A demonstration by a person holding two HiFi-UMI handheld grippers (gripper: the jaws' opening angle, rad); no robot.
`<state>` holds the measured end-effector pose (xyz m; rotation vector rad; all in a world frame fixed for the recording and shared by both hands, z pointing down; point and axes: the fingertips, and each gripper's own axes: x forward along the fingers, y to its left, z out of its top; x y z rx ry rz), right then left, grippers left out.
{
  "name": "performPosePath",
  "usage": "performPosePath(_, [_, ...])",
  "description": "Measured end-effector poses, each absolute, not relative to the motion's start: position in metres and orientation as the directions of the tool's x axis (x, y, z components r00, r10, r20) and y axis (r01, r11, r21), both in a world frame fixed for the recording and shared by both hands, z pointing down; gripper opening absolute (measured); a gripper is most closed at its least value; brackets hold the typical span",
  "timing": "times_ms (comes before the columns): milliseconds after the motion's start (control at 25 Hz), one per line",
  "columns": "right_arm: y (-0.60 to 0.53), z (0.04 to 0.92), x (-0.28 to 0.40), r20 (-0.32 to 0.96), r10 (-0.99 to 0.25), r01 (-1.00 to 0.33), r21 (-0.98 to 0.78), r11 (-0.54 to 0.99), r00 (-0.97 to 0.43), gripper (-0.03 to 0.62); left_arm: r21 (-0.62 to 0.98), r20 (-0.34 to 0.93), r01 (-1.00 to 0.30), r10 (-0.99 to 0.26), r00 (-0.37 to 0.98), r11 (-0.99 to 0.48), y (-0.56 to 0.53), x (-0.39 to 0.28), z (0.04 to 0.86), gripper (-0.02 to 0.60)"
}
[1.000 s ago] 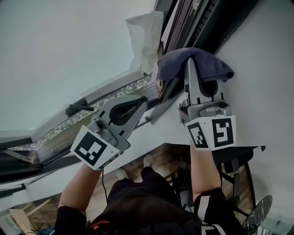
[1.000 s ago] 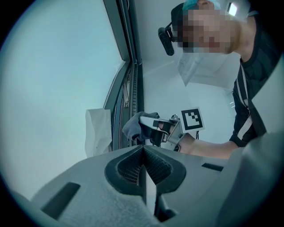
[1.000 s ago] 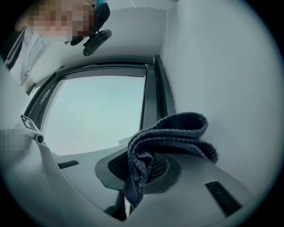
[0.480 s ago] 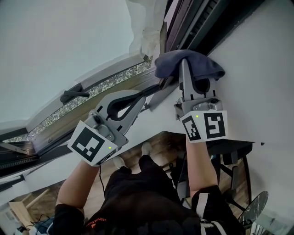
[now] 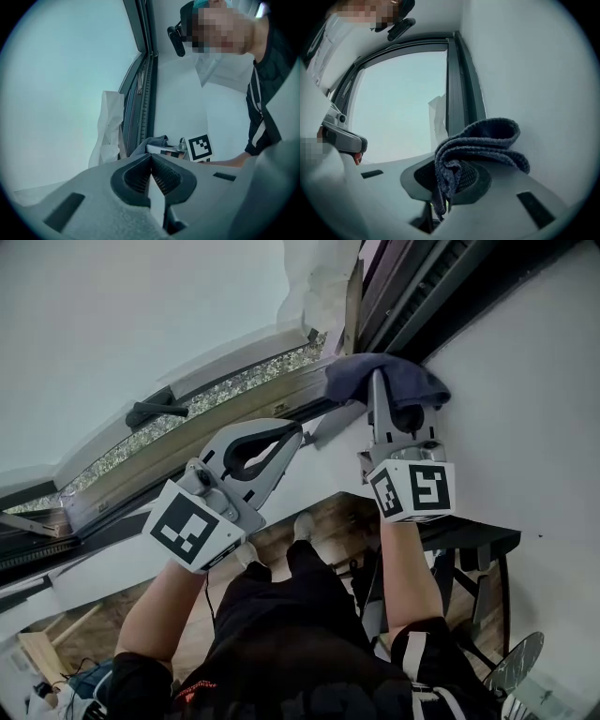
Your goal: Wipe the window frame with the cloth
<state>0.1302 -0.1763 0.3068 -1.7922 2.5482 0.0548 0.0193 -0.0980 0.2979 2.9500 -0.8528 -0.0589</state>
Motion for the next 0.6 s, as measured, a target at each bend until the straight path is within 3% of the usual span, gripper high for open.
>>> performPosePath(240, [-0.178, 0.343, 0.131, 0.008, -0.945, -0.945, 0.006, 0.327, -0.327, 0.038, 0.107, 0.034, -0.545, -0.544, 0.838, -0.832, -0.098, 0.017, 0.321, 0.018])
performPosePath(440, [-0.178, 0.374, 0.131, 0.053, -0.944, -0.946, -0.004, 0.325, -0.325, 0.038, 0.113, -0.01, -0.538, -0.542, 0.84, -0.835, -0.096, 0.015, 0.333, 0.018])
performPosePath(600, [-0.178, 0.396, 0.131, 0.084, -0.941, -0.945, 0.0, 0.328, -0.327, 0.038, 0.144, 0.096, -0.566, -0.557, 0.825, -0.812, -0.095, 0.005, 0.36, 0.018])
